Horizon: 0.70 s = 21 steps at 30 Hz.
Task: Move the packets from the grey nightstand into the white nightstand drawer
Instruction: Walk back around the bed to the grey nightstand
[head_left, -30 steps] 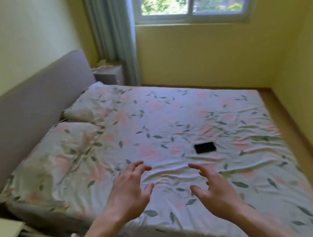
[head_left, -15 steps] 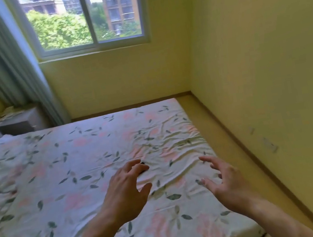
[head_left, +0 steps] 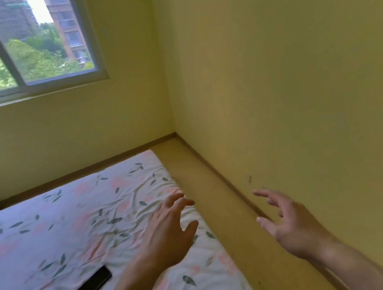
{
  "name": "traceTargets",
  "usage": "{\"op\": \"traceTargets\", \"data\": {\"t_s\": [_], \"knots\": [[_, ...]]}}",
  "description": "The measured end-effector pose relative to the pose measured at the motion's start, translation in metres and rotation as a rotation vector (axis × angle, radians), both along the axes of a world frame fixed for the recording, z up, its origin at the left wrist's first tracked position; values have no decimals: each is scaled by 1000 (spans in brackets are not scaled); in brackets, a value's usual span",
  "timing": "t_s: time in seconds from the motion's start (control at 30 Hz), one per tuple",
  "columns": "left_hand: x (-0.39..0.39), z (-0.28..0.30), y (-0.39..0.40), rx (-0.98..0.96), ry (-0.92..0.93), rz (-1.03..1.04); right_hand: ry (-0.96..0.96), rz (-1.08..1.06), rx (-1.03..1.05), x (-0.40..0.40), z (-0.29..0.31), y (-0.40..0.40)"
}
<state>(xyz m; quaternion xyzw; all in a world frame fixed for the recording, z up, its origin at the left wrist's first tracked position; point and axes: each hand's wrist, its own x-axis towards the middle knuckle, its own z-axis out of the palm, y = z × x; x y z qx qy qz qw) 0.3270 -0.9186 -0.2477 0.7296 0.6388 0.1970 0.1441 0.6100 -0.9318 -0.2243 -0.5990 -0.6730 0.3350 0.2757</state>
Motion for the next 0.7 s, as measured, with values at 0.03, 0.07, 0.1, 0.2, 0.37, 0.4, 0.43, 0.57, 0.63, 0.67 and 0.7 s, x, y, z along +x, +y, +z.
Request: {"op": "traceTargets", "data": {"t_s": [0.03,0.07,0.1,0.2,0.37,0.4,0.43,0.57,0.63,0.67,0.7], "knots": [[13,-1,16,0,1,-9,-1,-2,-1,12,1,15],[26,-1,32,1,4,-18,3,0,-1,25,2,31],[39,-3,47,3,8,-21,2,2,2,38,1,47],[75,-7,88,7,32,6,2,34,12,73,-3,99],[138,-12,154,7,35,116,-8,134,27,138,-10,192],[151,-11,166,4,30,144,-18,158,30,151,-10,210],[163,-10,177,-1,23,172,-31,183,35,165,-11,228],[197,1,207,16,-7,292,-70,305,20,195,-5,302],[199,9,214,30,-2,364,-73,380,36,192,0,338],[196,12,215,40,-2,406,-65,418,51,185,3,354],[191,15,216,50,-4,449,-54,459,63,175,5,369]]}}
